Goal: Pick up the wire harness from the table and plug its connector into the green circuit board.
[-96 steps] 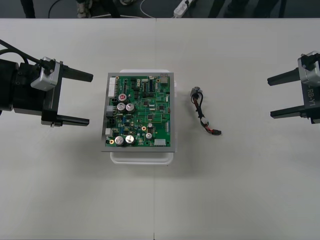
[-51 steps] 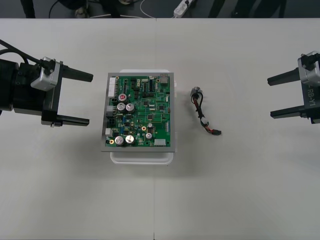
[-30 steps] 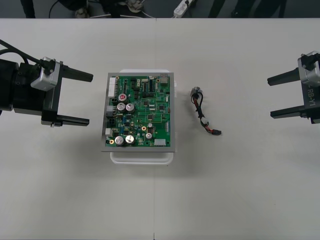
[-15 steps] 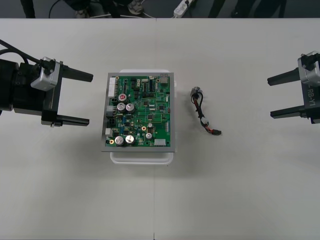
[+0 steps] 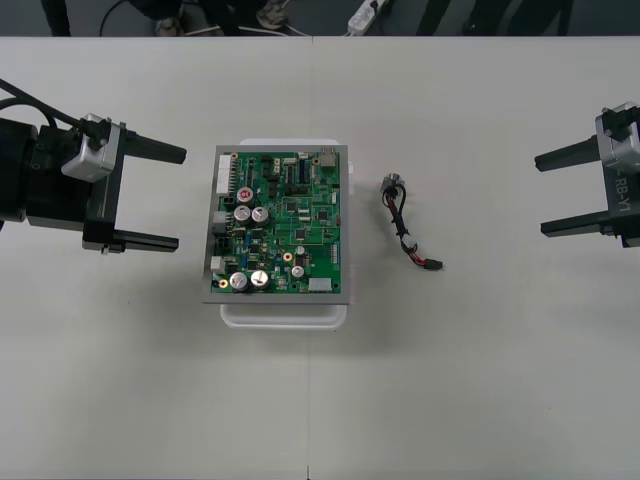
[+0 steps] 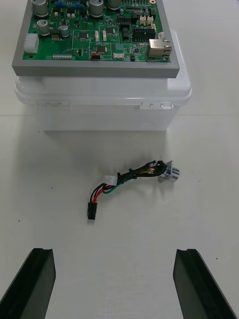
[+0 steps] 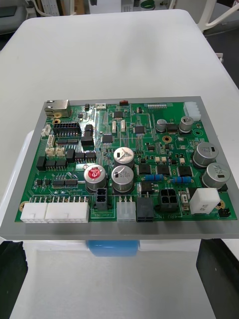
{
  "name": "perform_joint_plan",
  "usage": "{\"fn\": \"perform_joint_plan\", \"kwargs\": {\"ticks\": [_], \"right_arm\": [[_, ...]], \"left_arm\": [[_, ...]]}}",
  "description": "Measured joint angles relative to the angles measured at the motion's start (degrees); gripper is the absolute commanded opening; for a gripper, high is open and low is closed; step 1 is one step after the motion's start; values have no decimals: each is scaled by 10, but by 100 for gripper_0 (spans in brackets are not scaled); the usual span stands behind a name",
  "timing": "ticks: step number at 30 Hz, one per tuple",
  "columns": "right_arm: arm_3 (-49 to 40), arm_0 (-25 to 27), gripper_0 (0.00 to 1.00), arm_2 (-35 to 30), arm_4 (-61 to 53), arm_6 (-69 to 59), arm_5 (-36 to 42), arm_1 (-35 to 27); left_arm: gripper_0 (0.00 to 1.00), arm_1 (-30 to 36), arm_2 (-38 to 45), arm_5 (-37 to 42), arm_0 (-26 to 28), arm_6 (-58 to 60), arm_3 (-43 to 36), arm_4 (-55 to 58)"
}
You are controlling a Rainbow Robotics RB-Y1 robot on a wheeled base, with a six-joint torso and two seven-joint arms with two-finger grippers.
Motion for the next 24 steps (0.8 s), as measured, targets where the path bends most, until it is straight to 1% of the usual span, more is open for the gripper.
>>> {"fn": "perform_joint_plan", "kwargs": {"ticks": [9,18,24], "right_arm": [[0,0,69,0,0,-1,0,16],[0,0,69,1,-1,-4,0,17],[0,0,69,17,1,-7,0,17]], "left_arm": [[100,0,0,0,0,0,0,0],[100,0,0,0,0,0,0,0],[100,0,0,0,0,0,0,0]]}}
